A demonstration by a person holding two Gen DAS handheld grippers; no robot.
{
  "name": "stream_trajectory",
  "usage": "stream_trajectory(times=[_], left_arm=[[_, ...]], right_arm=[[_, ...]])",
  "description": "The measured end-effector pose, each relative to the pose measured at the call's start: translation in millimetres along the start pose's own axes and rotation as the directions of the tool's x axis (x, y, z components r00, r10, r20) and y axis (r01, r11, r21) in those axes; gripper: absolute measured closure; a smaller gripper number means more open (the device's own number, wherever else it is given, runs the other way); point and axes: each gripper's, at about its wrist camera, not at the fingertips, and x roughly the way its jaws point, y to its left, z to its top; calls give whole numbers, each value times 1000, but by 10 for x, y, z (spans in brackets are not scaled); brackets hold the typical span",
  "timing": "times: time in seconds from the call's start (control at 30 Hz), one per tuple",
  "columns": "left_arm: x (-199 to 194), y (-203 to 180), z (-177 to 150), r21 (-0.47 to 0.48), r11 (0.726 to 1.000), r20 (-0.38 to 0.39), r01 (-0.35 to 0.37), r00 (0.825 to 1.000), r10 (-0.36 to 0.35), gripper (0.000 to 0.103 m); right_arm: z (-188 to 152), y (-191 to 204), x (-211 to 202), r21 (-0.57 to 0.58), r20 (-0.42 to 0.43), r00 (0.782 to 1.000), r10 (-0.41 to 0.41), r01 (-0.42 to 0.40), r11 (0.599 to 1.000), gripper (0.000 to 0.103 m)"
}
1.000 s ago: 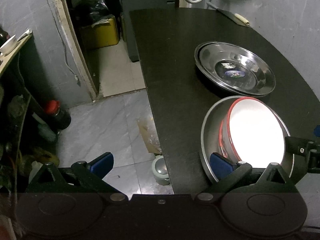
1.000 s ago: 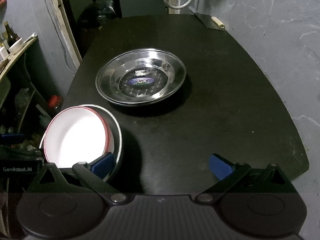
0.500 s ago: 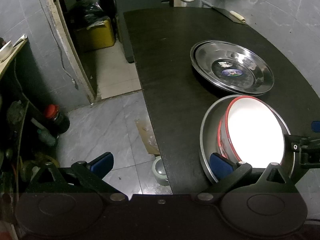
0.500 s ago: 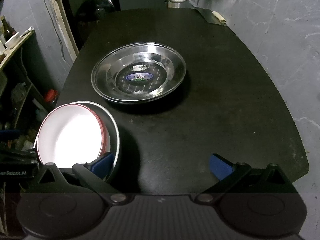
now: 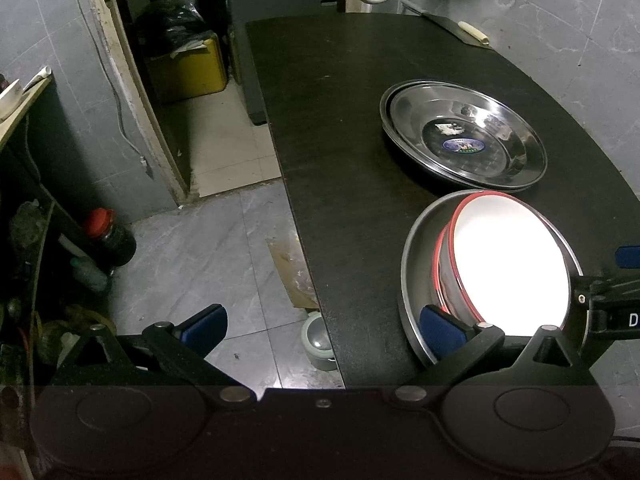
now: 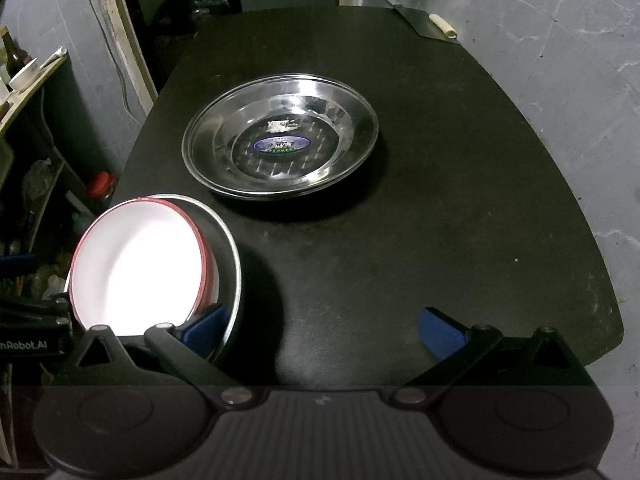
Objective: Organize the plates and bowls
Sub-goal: 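Close both grippers on the rim of the steel pot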
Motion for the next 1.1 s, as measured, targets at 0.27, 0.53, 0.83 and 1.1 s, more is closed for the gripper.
stream_trajectory(times=[0.27, 0.53, 0.83, 1.1], left_arm=[[-1, 2, 0, -2, 1000, 0, 1, 1000, -1, 1], [3, -1, 7, -1, 1000, 1, 7, 1000, -7, 3], [-32, -30, 28, 2, 998, 8, 58, 998, -58, 23], [-78, -89, 26, 27, 992, 24, 125, 992, -126, 57]], right_arm=[[-3, 2, 15, 1, -2, 1000, 2, -2, 1000, 0], [-3, 2, 19, 1, -3, 1000, 2, -2, 1000, 0], [-9, 37, 1, -28, 1, 1000, -13, 13, 1000, 1], [-20, 52, -60, -53, 18, 999, 42, -41, 998, 19]])
